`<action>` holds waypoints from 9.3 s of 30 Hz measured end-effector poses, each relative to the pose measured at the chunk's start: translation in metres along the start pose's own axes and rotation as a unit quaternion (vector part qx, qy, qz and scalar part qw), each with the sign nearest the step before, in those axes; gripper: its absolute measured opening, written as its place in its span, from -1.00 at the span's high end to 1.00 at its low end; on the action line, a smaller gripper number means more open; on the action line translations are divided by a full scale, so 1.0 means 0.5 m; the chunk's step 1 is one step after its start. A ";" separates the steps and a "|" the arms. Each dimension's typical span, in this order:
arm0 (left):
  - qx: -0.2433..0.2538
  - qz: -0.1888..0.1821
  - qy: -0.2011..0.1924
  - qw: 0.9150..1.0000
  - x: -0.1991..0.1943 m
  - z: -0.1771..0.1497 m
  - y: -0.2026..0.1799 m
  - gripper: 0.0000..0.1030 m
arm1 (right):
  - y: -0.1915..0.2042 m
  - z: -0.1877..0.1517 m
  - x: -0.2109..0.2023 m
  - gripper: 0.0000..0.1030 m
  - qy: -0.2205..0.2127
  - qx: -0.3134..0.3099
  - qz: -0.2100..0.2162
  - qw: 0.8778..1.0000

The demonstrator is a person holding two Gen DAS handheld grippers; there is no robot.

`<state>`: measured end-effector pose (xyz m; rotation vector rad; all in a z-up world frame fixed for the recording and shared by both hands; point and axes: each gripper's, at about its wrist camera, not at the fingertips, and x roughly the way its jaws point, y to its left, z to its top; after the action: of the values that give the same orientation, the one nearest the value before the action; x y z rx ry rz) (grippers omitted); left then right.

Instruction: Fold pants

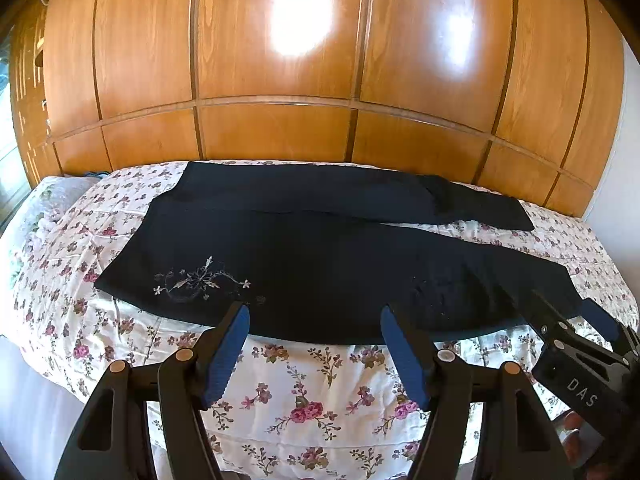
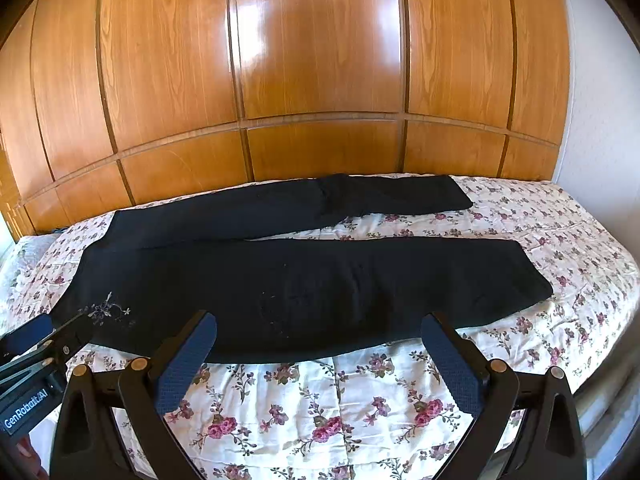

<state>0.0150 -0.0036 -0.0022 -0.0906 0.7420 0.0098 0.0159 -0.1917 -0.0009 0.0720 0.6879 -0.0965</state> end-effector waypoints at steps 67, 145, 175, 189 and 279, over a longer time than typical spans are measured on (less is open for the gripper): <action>-0.393 -0.095 -0.015 0.914 0.271 -0.101 0.489 -0.31 | -0.434 -0.141 0.285 0.79 0.017 0.414 0.200 0.888; -0.317 0.004 -0.103 0.943 -0.003 -0.230 0.498 0.44 | -0.463 -0.183 0.069 0.33 -0.021 0.287 0.016 0.958; -0.263 -0.075 0.012 0.962 0.258 0.049 0.444 0.30 | 0.000 0.027 0.380 0.27 0.081 0.017 0.180 0.980; -0.304 0.023 0.037 0.952 0.511 0.253 0.600 0.23 | -0.027 0.003 0.410 0.25 0.093 0.059 0.201 0.973; -0.387 -0.158 -0.093 0.903 0.255 -0.114 0.554 0.85 | -0.005 0.265 0.452 0.79 0.138 0.195 0.232 0.943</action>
<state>0.0594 0.2643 -0.1519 -0.9612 0.4883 0.0029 0.2729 -0.2220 -0.0428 0.6359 0.9087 0.2370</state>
